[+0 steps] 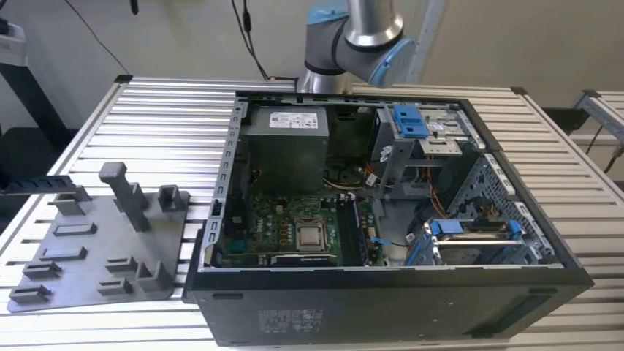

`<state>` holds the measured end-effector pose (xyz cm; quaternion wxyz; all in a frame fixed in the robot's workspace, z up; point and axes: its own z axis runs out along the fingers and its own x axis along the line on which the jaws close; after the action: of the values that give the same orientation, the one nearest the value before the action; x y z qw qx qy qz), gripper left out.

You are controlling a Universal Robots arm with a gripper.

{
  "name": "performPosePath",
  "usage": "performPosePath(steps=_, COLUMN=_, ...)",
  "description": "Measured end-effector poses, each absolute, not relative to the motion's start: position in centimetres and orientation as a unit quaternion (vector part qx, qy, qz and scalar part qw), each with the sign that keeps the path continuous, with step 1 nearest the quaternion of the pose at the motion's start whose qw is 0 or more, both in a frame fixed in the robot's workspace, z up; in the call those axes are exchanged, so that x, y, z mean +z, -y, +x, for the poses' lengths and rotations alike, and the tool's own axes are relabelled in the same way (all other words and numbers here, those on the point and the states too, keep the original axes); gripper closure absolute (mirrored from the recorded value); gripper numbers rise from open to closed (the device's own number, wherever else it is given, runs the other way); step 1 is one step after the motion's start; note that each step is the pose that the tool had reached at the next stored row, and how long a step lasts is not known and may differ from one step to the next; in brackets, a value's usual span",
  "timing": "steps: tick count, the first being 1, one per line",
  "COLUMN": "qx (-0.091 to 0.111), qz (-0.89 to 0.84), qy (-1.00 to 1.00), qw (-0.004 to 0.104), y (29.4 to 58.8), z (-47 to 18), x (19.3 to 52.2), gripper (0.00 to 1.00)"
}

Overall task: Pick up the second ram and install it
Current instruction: 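Pick up the second ram and move it above second insertion slot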

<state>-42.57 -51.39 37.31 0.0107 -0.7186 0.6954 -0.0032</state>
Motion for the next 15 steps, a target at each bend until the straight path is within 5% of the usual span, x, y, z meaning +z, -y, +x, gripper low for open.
performPosePath(steps=15, qx=-0.003, qz=-0.719, qy=-0.695, qw=0.011, y=51.4, z=-42.6, x=39.2, gripper=0.86)
